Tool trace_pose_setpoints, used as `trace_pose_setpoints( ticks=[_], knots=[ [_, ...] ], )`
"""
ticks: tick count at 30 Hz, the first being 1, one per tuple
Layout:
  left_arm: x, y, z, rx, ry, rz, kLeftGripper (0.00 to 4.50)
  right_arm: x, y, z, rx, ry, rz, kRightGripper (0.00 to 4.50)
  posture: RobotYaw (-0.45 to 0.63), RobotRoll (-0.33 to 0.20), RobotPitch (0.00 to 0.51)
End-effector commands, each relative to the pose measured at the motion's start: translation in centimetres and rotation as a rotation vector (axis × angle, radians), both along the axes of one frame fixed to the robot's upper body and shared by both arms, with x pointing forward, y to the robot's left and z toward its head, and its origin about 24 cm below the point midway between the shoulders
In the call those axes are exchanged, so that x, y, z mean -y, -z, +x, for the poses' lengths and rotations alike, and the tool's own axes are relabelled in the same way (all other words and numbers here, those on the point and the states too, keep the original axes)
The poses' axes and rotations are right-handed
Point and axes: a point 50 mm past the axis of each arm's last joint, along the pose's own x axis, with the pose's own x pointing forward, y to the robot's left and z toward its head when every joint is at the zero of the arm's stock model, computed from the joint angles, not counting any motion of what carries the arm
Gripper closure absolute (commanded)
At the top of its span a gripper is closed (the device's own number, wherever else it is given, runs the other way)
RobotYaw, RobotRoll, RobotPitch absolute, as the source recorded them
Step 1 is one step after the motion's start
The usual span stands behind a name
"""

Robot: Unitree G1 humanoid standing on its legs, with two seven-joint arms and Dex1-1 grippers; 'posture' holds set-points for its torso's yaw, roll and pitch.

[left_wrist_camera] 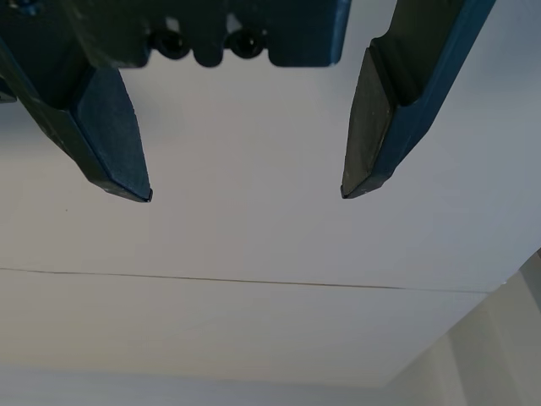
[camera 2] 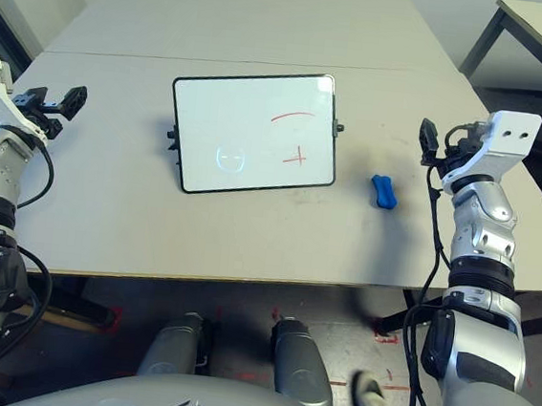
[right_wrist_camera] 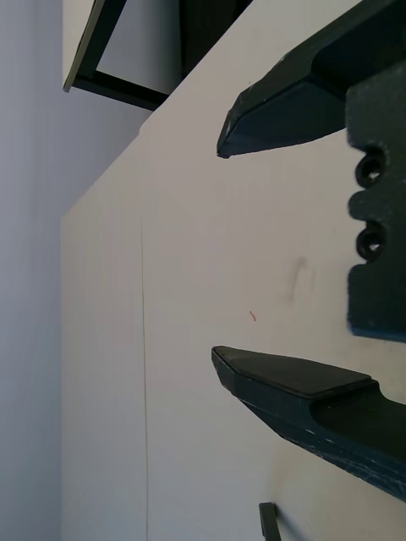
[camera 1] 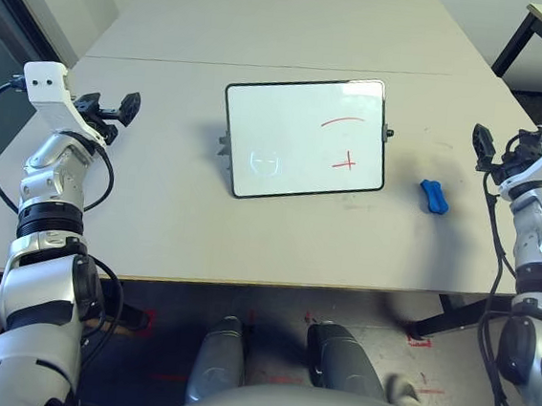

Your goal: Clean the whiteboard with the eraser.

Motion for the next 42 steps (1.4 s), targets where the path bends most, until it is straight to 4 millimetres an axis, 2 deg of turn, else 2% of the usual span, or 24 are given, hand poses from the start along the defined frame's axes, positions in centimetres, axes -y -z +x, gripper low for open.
trace_pose_setpoints(
  ticks=[1,5,12,16,19,23,26,35,39,42],
  knots=[
    [-0.3,-0.1,0.0,0.005,-0.015,-0.002,0.00,0.0,-0.2,0.2,0.001,-0.002,-0.014,0.04,-0.17,0.000,0.085],
    [0.2,0.5,0.0,0.000,-0.008,0.006,0.00,0.0,-0.2,0.4,-0.006,-0.006,-0.013,0.04,-0.14,0.000,0.087],
    [1.4,-1.5,-0.5,0.110,0.081,0.083,0.00,0.2,-1.0,0.8,-0.010,0.001,-0.023,0.04,-0.14,0.000,0.094],
    [3.5,-2.3,-1.5,0.184,0.190,0.096,0.00,0.5,-1.3,0.7,-0.027,0.012,-0.031,0.04,-0.13,0.000,0.103],
    [6.2,-2.5,-3.7,0.232,0.325,0.071,0.00,0.8,-1.8,0.7,-0.037,0.003,-0.051,0.04,-0.13,0.000,0.117],
    [9.1,-1.7,-7.0,0.180,0.518,0.041,0.00,1.2,-2.3,0.5,-0.045,0.013,-0.058,0.04,-0.12,0.000,0.129],
    [10.5,-1.1,-8.6,0.116,0.656,0.050,0.00,1.0,-2.8,0.6,-0.047,0.004,-0.070,0.04,-0.11,0.000,0.130],
    [12.9,-0.8,-10.3,-0.001,0.878,0.061,0.00,0.6,-4.5,0.5,-0.123,-0.002,-0.133,0.04,-0.12,0.000,0.117],
    [13.4,-0.3,-10.5,-0.033,0.933,0.093,0.00,-0.1,-4.9,-0.1,-0.253,-0.044,-0.123,0.04,-0.14,0.000,0.111],
    [13.9,0.1,-10.5,-0.056,0.986,0.109,0.00,-1.3,-6.0,-1.1,-0.379,-0.146,-0.114,0.04,-0.16,0.000,0.109]
  ],
)
